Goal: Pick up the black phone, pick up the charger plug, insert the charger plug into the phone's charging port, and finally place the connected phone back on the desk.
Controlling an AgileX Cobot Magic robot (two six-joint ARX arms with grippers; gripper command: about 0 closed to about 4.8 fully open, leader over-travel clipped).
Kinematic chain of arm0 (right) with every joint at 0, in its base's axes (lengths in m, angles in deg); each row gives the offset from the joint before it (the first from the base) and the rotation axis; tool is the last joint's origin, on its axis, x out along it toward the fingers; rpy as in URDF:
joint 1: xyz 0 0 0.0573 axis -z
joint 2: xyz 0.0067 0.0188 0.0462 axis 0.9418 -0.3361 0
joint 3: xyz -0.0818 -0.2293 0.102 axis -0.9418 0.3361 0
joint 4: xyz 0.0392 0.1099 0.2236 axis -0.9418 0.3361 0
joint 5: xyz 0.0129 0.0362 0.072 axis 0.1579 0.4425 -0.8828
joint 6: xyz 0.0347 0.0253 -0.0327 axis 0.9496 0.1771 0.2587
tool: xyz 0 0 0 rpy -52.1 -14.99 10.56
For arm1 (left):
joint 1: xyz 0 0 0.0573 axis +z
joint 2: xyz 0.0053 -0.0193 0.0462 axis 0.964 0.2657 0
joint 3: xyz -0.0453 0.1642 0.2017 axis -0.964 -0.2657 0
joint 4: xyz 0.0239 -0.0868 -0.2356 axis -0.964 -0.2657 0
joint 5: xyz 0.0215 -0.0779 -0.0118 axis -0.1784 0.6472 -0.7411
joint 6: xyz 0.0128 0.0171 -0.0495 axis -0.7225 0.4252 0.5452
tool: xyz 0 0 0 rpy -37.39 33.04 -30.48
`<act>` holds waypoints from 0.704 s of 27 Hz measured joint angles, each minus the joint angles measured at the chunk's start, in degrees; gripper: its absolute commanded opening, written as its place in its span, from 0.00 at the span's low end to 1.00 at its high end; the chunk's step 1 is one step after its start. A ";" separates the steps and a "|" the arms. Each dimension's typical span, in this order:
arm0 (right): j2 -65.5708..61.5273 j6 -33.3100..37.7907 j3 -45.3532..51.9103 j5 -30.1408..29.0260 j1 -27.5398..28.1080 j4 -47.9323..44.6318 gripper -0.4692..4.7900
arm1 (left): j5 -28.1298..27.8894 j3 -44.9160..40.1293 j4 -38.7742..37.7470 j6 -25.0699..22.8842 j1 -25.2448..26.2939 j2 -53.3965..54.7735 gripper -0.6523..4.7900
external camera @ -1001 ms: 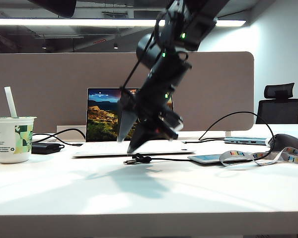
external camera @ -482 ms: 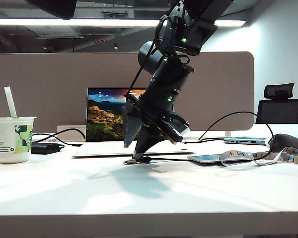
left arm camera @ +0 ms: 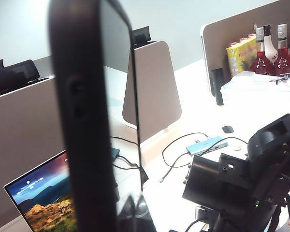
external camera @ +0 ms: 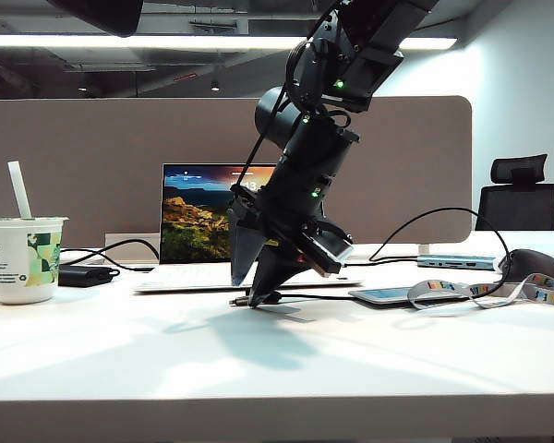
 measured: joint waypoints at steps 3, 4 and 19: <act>-0.13 0.00 -0.13 -0.02 0.00 -0.28 0.46 | -0.11 0.00 -0.04 0.00 0.00 0.00 0.11; -0.13 0.00 -0.13 0.00 0.00 -0.31 0.46 | -0.26 0.00 -0.11 0.00 0.00 0.00 0.11; -1.18 0.24 -0.79 -0.52 0.07 1.64 0.07 | -1.25 0.00 -0.66 0.00 0.00 -0.11 0.11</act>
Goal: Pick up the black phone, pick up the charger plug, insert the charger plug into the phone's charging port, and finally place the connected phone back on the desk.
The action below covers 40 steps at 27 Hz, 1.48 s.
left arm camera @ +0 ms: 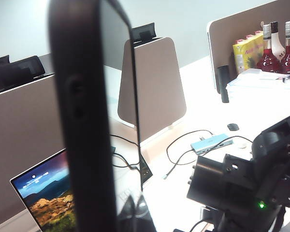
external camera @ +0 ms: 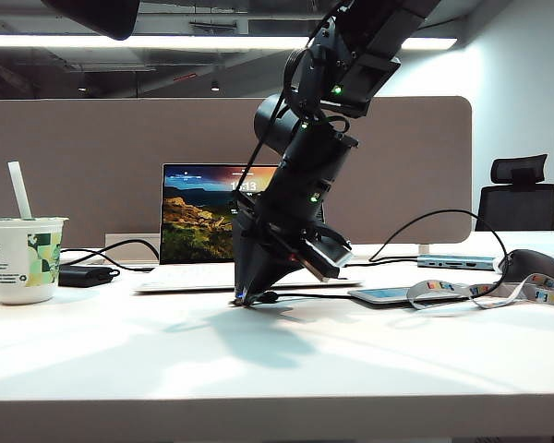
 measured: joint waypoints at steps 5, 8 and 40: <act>-0.22 -0.22 -0.07 -1.03 0.11 0.07 0.07 | 0.00 0.00 -0.48 0.00 -0.02 -0.33 0.11; -0.22 -1.97 -0.07 -1.66 0.24 0.09 0.07 | 0.00 0.00 -0.50 0.00 -0.02 -0.39 0.11; 23.58 -39.82 0.79 -18.29 10.38 -8.70 0.08 | 5.31 0.00 -6.03 1.57 -0.02 -0.50 0.11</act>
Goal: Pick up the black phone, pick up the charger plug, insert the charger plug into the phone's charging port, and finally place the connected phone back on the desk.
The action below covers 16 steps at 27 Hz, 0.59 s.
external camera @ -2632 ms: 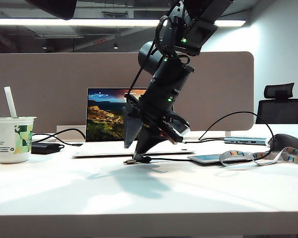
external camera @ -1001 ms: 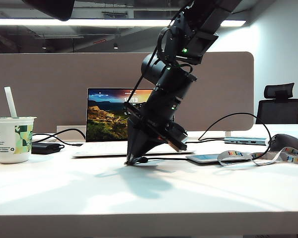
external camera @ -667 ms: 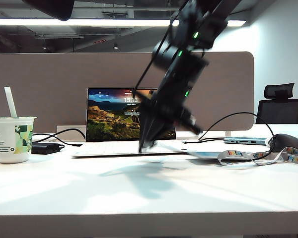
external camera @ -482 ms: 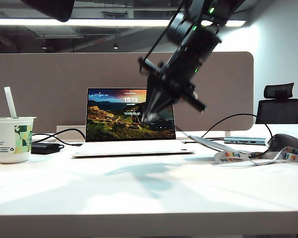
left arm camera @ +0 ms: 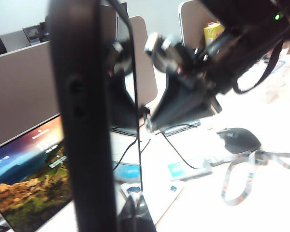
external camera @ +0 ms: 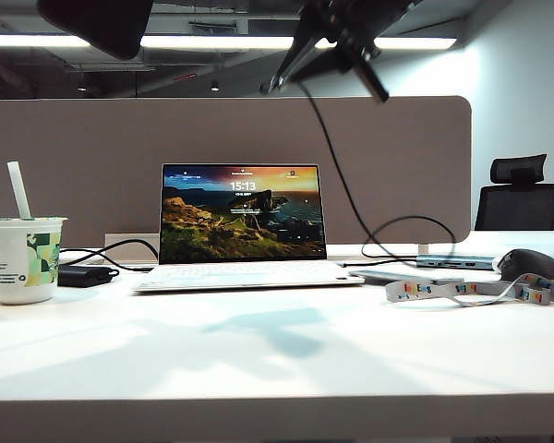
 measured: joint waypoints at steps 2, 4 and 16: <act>1.18 -1.68 0.00 -1.73 0.61 -0.50 0.07 | 0.81 0.00 0.04 1.36 0.00 0.00 0.11; 1.99 -2.80 0.00 -3.58 1.05 -0.76 0.08 | 2.16 0.00 0.00 2.25 0.00 0.00 0.11; 6.56 -13.68 0.04 -11.56 2.03 -3.32 0.08 | 10.97 0.00 0.11 6.05 0.00 2.16 0.11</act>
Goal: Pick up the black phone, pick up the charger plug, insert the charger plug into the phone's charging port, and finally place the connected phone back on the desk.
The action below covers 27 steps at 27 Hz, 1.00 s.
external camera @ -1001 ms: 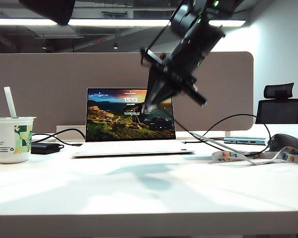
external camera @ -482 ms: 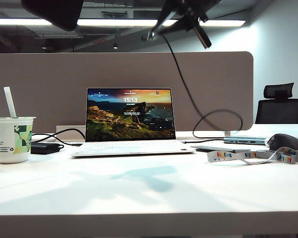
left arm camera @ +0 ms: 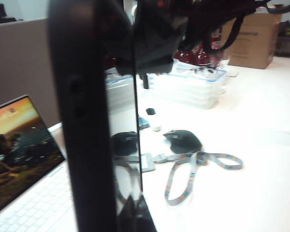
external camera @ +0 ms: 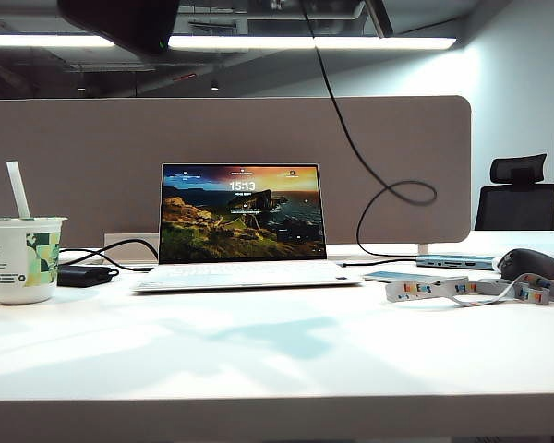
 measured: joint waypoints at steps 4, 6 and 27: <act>1.31 -4.96 0.00 -3.89 0.00 -1.84 0.07 | 2.32 0.00 0.15 0.90 0.00 1.92 0.11; 1.92 -6.29 0.00 -5.99 0.00 -3.02 0.08 | 4.17 0.00 0.48 2.10 0.00 3.34 0.11; 6.56 -9.44 -0.04 -22.38 0.00 -19.91 0.08 | 20.31 0.15 15.39 18.97 -0.04 11.67 0.11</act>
